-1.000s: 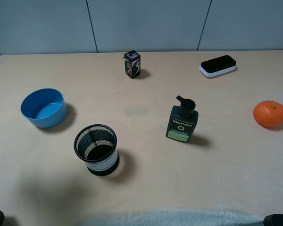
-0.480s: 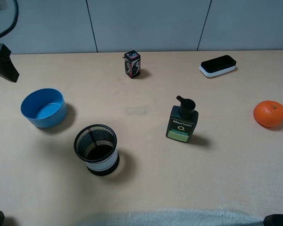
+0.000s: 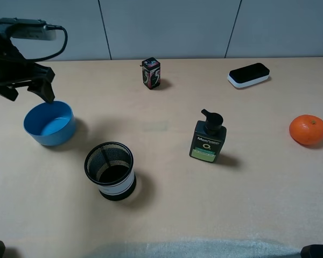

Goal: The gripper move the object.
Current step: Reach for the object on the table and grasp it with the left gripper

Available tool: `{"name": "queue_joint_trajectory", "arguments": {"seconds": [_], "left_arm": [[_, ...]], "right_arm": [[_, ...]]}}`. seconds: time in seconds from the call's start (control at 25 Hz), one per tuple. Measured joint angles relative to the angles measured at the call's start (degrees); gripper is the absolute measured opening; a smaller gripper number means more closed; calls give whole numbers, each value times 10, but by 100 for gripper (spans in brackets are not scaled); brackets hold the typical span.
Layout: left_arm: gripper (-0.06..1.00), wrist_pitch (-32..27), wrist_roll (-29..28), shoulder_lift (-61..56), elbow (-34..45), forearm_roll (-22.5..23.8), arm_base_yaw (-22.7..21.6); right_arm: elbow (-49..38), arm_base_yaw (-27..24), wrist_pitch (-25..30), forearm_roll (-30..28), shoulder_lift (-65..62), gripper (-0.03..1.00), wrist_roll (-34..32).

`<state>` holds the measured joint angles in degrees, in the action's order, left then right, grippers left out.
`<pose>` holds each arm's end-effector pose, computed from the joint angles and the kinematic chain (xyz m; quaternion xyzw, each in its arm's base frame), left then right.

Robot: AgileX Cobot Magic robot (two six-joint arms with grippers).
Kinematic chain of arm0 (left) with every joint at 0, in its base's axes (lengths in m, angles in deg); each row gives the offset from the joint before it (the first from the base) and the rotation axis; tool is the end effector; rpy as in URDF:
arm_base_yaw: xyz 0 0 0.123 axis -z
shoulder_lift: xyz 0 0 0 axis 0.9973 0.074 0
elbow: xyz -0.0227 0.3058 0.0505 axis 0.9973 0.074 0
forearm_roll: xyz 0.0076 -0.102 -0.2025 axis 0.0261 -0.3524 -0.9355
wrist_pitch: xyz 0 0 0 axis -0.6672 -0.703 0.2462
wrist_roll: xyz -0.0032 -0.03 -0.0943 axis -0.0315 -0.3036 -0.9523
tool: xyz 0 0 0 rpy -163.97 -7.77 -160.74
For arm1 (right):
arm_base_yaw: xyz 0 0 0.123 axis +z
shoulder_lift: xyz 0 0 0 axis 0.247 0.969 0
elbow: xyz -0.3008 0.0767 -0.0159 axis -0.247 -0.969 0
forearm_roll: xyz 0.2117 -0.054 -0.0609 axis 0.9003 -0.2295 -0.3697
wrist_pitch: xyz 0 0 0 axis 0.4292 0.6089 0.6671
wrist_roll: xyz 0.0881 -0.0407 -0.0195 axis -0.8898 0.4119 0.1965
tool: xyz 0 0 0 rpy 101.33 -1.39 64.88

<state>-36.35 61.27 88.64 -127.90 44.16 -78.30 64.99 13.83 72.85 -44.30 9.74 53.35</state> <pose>0.2806 -0.0367 0.2451 0.0534 0.9846 -0.0126 0.1660 -0.0443 0.0027 0.2630 -0.0321 0.8419 -0.0109 0.5385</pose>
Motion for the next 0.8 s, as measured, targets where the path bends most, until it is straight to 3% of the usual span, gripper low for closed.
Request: {"name": "queue_joint_trajectory", "arguments": {"seconds": [0.36,0.8], "left_arm": [[77,42,0,77,-1,0,73],[77,78,0,120,-2,0,80]], "right_arm": [[0,0,0,0,0,64,0],[0,0,0,0,0,64,0]]}}
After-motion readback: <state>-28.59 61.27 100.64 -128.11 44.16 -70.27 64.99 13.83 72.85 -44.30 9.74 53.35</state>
